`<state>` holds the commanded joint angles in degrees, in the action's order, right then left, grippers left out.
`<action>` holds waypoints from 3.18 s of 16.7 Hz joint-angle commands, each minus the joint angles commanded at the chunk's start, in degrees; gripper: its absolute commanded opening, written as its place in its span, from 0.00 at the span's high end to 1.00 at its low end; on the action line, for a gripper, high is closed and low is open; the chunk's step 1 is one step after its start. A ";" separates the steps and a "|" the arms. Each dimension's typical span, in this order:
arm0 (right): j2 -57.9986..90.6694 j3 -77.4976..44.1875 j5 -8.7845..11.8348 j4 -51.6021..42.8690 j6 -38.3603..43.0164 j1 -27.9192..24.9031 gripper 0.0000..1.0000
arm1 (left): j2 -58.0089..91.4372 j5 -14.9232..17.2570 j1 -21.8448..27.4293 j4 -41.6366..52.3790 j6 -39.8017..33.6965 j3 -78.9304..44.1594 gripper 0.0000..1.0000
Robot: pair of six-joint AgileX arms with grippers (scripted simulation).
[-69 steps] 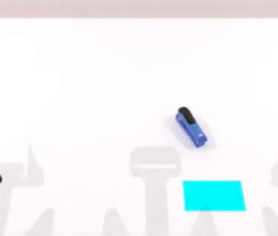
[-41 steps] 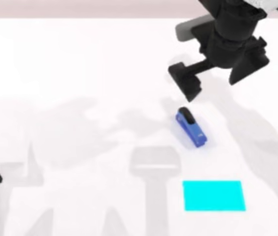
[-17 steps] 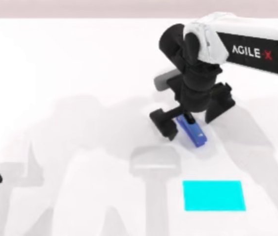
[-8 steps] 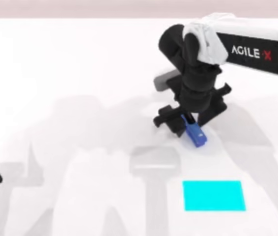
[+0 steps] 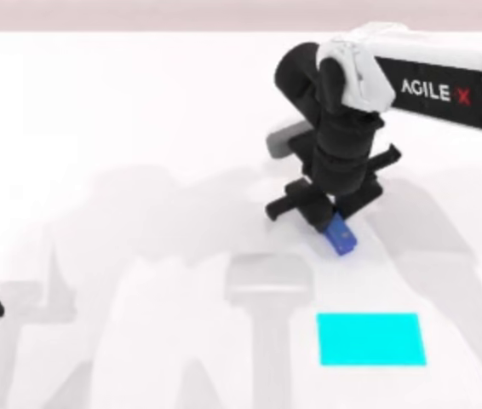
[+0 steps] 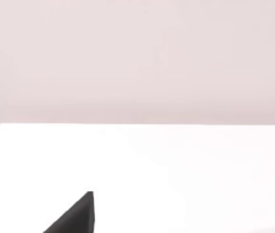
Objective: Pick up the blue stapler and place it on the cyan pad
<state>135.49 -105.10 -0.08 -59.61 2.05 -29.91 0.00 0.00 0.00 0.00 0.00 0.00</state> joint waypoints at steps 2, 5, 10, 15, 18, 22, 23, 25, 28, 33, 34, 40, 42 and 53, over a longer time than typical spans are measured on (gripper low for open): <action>0.00 0.00 0.00 0.00 0.00 0.00 1.00 | 0.00 0.00 0.00 0.00 0.00 0.00 0.00; 0.00 0.00 0.00 0.00 0.00 0.00 1.00 | 0.00 0.00 0.00 0.00 0.00 0.00 0.00; -0.61 -3.99 -0.09 -4.18 0.04 0.11 1.00 | 0.00 0.00 0.00 0.00 0.00 0.00 0.00; -2.19 -14.05 -0.06 -16.90 -0.06 -0.13 1.00 | 0.00 0.00 0.00 0.00 0.00 0.00 0.00; -3.09 -17.60 -0.06 -20.63 -0.17 -0.25 1.00 | 0.00 0.00 0.00 0.00 0.00 0.00 0.00; -2.94 -17.61 -0.04 -20.60 -0.09 0.04 1.00 | 0.00 0.00 0.00 0.00 0.00 0.00 0.00; -2.94 -17.61 -0.04 -20.60 -0.09 0.04 1.00 | 0.00 0.00 0.00 0.00 0.00 0.00 0.00; -3.75 -17.16 -0.02 -20.08 1.64 -0.22 1.00 | 0.00 0.00 0.00 0.00 0.00 0.00 0.00; -6.73 -15.33 0.01 -18.21 8.78 -1.12 1.00 | 0.00 0.00 0.00 0.00 0.00 0.00 0.00; -14.37 -8.66 -0.05 -13.79 32.66 -3.28 1.00 | 0.00 0.00 0.00 0.00 0.00 0.00 0.00; -16.01 -6.69 -0.07 -12.97 39.01 -3.75 1.00 | 0.00 0.00 0.00 0.00 0.00 0.00 0.00; -24.88 8.59 -0.37 -9.49 80.04 -6.74 1.00 | 0.00 0.00 0.00 0.00 0.00 0.00 0.00; -27.61 14.09 -0.56 -8.55 92.06 -7.65 1.00 | 0.00 0.00 0.00 0.00 0.00 0.00 0.00; -37.87 32.31 -1.98 -4.27 128.26 -10.64 1.00 | 0.00 0.00 0.00 0.00 0.00 0.00 0.00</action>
<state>97.62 -72.80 -2.06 -63.88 130.30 -40.54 0.00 0.00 0.00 0.00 0.00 0.00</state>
